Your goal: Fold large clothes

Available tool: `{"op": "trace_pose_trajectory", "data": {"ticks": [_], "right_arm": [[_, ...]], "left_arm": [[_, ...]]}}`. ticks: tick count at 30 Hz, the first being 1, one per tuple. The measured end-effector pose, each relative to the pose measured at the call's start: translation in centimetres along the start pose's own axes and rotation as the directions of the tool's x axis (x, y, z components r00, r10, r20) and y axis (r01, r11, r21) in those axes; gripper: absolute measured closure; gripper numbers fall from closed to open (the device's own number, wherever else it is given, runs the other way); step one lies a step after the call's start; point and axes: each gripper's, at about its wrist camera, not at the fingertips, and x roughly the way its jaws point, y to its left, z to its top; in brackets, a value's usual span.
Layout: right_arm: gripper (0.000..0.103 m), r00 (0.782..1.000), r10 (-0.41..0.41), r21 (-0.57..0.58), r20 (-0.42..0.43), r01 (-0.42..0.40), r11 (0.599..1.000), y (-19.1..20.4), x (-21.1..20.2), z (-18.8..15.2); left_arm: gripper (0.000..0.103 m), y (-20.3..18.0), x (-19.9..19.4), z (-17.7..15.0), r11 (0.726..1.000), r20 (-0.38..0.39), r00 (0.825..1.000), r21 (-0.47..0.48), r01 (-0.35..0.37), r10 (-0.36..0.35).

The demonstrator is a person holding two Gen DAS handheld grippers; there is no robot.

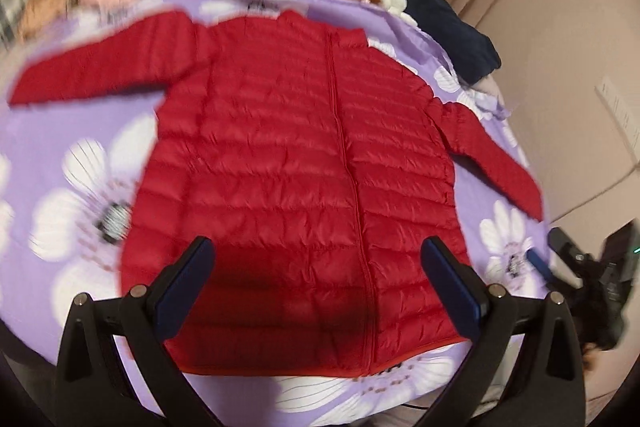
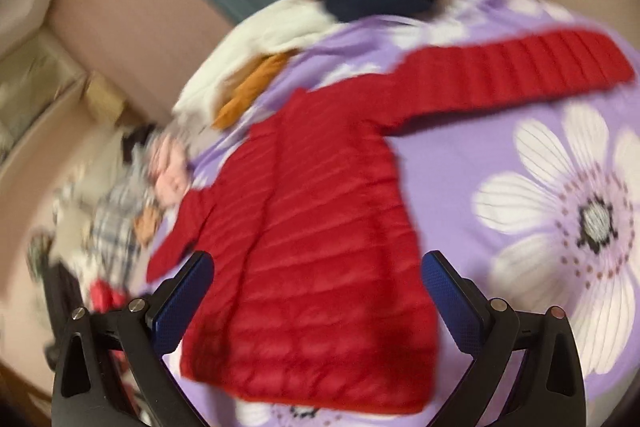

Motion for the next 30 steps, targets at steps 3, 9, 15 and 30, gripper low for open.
{"op": "trace_pose_trajectory", "data": {"ticks": [3, 9, 15, 30], "right_arm": [[0.001, 0.997, -0.035, 0.095, 0.075, 0.027, 0.995, -4.7, -0.6, 1.7], [0.001, 0.957, -0.219, 0.236, 0.189, 0.172, 0.956, -13.3, -2.7, 6.4], [0.001, 0.941, -0.291, 0.382, 0.172, 0.209, 0.9, -19.3, -2.7, 9.8], [0.082, 0.885, -0.404, 0.567, 0.231, 0.215, 0.795, -24.5, -1.8, 11.9]], "left_arm": [[0.0, 1.0, 1.1, 0.3, 0.997, -0.026, 0.999, -0.066, 0.044, -0.045], [0.0, 2.2, 2.3, 1.9, 0.986, -0.047, 0.995, -0.149, 0.078, -0.085], [0.0, 1.8, 3.7, 3.1, 0.979, -0.057, 0.99, -0.162, 0.121, -0.132], [0.0, 0.2, 6.2, 5.3, 0.993, -0.068, 0.994, -0.094, 0.077, -0.084]]}}
